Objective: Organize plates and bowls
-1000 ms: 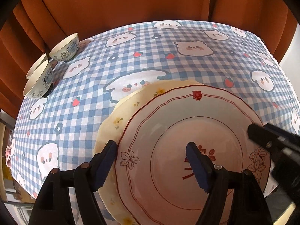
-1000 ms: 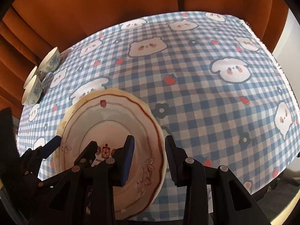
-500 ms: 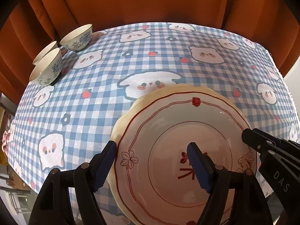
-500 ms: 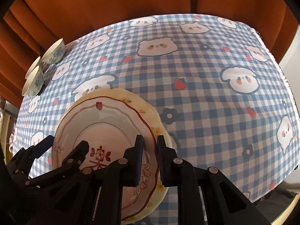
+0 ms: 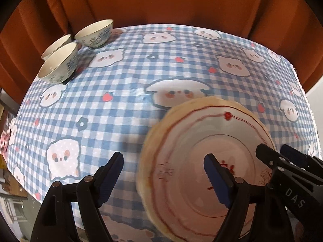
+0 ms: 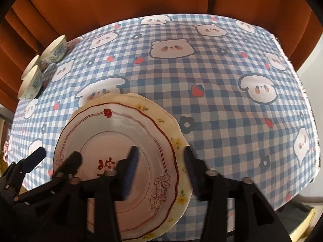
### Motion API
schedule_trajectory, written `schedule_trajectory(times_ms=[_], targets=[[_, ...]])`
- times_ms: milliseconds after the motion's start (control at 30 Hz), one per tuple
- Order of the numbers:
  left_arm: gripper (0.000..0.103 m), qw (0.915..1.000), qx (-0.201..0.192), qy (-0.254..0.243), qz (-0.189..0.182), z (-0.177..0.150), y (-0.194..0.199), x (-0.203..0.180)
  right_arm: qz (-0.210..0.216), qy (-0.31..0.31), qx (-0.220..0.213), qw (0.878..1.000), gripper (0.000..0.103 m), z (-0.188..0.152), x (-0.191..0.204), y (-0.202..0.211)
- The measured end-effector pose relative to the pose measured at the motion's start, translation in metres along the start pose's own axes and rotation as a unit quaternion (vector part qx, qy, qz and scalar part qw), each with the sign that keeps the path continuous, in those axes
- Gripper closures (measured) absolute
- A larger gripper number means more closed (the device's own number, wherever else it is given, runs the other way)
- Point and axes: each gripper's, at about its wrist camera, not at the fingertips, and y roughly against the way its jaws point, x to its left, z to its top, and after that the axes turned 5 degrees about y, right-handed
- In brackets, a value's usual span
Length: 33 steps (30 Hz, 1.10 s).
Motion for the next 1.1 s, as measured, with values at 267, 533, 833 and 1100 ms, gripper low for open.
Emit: schedule_trajectory(times_ms=[267,533,833,1100], targets=[[0.014,0.9997,-0.008,-0.011,-0.022,0.017,0.001,0.045,-0.019,0.002,-0.006,1.0,0.038,0.009,0.035,0.006],[0.014,0.9985,-0.006,-0.029,-0.045,0.039,0.006,0.107,-0.047,-0.014,-0.018,0.999,0.038,0.021,0.098,0.014],[0.014,0.9978,-0.014,-0.029,-0.059,0.065,0.008,0.196,-0.043,-0.032,-0.033,0.998,0.039,0.039,0.189,0.017],[0.015,0.9976,-0.027,-0.014,-0.063,0.088,0.003,0.256,-0.038,-0.039,-0.047,0.997,0.039,0.051,0.255,0.009]])
